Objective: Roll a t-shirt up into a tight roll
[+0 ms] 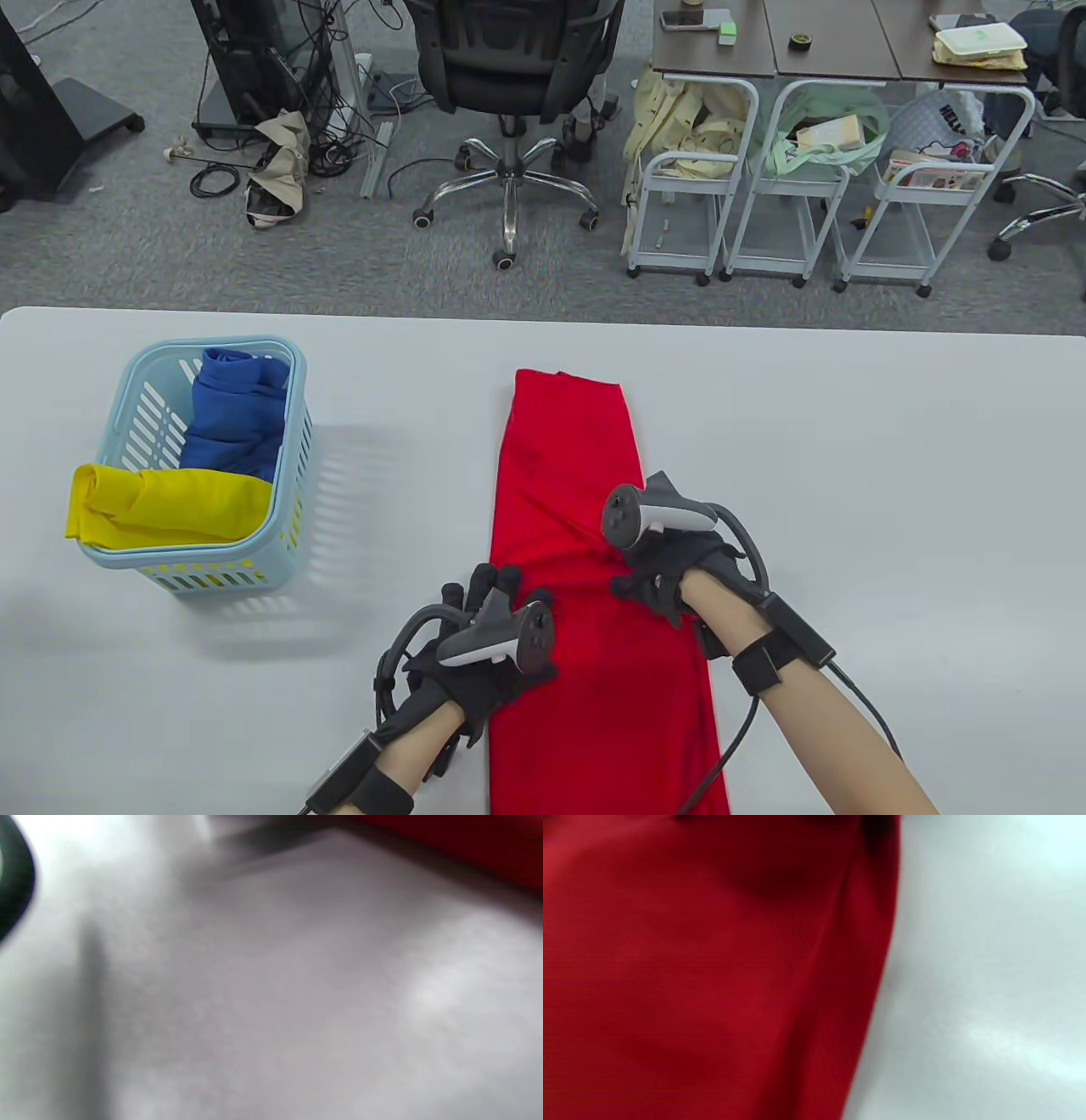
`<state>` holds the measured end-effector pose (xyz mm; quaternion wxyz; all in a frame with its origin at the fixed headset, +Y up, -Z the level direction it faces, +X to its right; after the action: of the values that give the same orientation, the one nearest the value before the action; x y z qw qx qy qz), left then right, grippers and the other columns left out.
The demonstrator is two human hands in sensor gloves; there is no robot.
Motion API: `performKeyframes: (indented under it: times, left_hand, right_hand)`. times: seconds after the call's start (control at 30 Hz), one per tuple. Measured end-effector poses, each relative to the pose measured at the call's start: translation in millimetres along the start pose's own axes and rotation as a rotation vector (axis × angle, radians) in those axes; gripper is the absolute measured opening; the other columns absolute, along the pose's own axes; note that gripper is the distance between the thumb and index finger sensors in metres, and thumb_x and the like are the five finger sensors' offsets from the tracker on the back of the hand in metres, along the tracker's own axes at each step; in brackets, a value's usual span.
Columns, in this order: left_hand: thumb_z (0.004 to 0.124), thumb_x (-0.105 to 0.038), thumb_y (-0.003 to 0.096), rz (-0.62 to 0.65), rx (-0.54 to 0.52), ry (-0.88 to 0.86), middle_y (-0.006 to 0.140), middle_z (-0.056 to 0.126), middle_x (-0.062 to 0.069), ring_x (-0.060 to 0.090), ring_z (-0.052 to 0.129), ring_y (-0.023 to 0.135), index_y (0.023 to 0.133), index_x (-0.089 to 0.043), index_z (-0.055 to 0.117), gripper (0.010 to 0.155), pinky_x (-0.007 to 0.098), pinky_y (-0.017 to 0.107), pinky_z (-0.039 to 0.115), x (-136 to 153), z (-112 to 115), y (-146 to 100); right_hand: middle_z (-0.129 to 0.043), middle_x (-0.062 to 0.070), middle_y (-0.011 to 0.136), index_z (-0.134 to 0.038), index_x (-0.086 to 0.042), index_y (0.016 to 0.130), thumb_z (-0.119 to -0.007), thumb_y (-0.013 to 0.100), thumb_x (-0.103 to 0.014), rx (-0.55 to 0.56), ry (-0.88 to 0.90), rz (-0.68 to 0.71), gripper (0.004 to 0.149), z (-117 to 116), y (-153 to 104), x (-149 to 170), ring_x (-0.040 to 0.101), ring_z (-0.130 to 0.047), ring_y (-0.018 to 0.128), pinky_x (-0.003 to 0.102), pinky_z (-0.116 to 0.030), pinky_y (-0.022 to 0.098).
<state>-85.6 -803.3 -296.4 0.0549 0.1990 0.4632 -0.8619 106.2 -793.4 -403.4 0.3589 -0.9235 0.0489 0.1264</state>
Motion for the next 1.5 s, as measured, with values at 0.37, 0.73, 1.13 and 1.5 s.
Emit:
performKeyframes:
  times: [0.37, 0.73, 1.13, 1.5]
  left_hand:
    - [0.032, -0.062, 0.0561, -0.119, -0.108, 0.068, 0.125, 0.010, 0.016, 0.045, 0.019, 0.115, 0.117, -0.030, 0.011, 0.072, 0.065, 0.080, 0.033, 12, -11, -8]
    - [0.031, -0.071, 0.0508, 0.096, 0.092, -0.140, 0.123, 0.000, 0.018, 0.049, 0.010, 0.112, 0.117, -0.028, 0.004, 0.083, 0.069, 0.078, 0.030, -22, 4, -24]
    - [0.033, -0.073, 0.0479, 0.054, 0.146, -0.035, 0.114, -0.017, 0.015, 0.045, -0.005, 0.107, 0.107, -0.029, -0.014, 0.087, 0.069, 0.077, 0.018, -7, -10, 23]
    - [0.038, -0.071, 0.0446, -0.007, 0.130, -0.068, 0.114, -0.014, 0.009, 0.042, -0.007, 0.106, 0.105, -0.039, -0.009, 0.083, 0.067, 0.077, 0.017, 23, -48, 79]
  right_hand:
    - [0.020, 0.009, 0.101, 0.008, -0.022, 0.102, -0.055, 0.057, -0.053, 0.080, 0.123, -0.026, 0.084, 22, 7, 14, 0.039, 0.012, 0.100, 0.060, -0.020, 0.074]
    - [0.002, 0.020, 0.108, -0.009, -0.012, 0.110, -0.060, 0.055, -0.056, 0.104, -0.086, 0.130, 0.087, -47, -87, -20, 0.047, -0.008, 0.104, 0.061, -0.035, 0.073]
    - [0.008, 0.016, 0.107, -0.001, -0.016, 0.107, -0.065, 0.052, -0.054, 0.058, -0.006, 0.085, 0.092, -54, -52, -10, 0.042, 0.002, 0.102, 0.062, -0.025, 0.073]
    - [0.009, 0.006, 0.108, -0.004, -0.025, 0.107, -0.072, 0.052, -0.048, 0.066, 0.210, 0.023, 0.090, -11, -9, 18, 0.032, 0.008, 0.103, 0.063, -0.015, 0.073]
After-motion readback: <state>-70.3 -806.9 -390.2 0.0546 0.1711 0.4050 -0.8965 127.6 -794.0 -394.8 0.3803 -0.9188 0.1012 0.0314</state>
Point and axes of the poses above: the tracker on the back of each hand, its own x axis roughly to the little-finger side, its own y axis roughly from the wrist to the fingertips, z = x × y, the point moved 3 cm from there along y, roughly from the wrist to the fingertips
